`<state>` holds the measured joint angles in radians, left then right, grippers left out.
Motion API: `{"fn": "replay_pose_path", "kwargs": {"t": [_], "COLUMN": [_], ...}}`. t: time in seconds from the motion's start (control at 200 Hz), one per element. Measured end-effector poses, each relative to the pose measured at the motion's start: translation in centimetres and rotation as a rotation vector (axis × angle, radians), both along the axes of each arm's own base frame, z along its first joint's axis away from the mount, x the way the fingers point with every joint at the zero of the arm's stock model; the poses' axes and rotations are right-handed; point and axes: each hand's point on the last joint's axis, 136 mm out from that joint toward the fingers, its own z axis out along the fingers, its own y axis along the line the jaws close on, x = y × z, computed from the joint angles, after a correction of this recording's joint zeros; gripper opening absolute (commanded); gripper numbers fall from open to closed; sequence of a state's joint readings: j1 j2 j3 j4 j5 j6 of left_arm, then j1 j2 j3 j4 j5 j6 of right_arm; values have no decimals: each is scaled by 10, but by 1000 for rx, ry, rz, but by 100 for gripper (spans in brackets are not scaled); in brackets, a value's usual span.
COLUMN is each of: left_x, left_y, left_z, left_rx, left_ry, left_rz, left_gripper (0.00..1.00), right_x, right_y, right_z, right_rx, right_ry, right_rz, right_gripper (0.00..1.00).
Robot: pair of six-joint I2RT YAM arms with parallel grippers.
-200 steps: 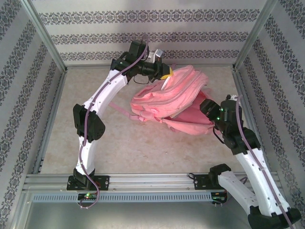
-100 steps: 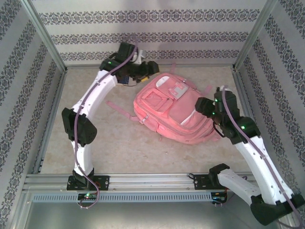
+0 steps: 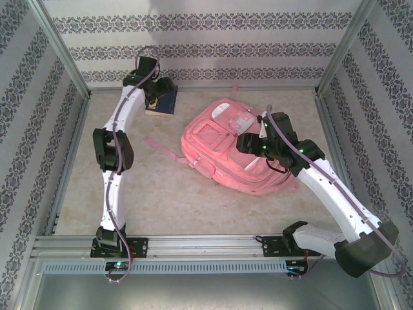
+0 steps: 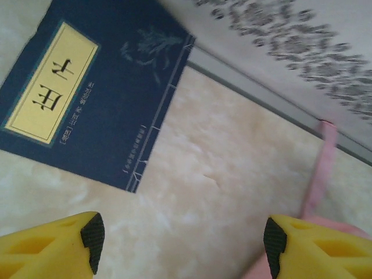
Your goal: Pack the student bag
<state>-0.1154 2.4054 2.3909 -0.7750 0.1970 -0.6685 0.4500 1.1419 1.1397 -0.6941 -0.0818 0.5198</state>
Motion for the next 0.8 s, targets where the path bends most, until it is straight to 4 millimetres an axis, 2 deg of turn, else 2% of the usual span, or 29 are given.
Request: {"fn": "replay_pose_path", "kwargs": {"t": [0.18, 0.325, 0.415, 0.51, 0.799], "left_x": [27, 36, 43, 44, 36], "left_y": [13, 33, 41, 47, 52], "left_z": [-66, -111, -100, -110, -110], "left_rx": [-36, -86, -134, -160, -194], "left_ry": [61, 118, 95, 115, 162], "left_rz": [114, 231, 283, 331, 403], "left_gripper": [74, 75, 76, 76, 78], "right_x": [0, -5, -7, -8, -5], "right_y": [7, 8, 9, 9, 0], "right_z": [-11, -24, -28, -30, -30], "right_rx": [15, 14, 18, 19, 31], "right_ry": [35, 68, 82, 89, 93], "right_rz": [28, 37, 42, 42, 11], "right_gripper": [70, 70, 70, 70, 69]}}
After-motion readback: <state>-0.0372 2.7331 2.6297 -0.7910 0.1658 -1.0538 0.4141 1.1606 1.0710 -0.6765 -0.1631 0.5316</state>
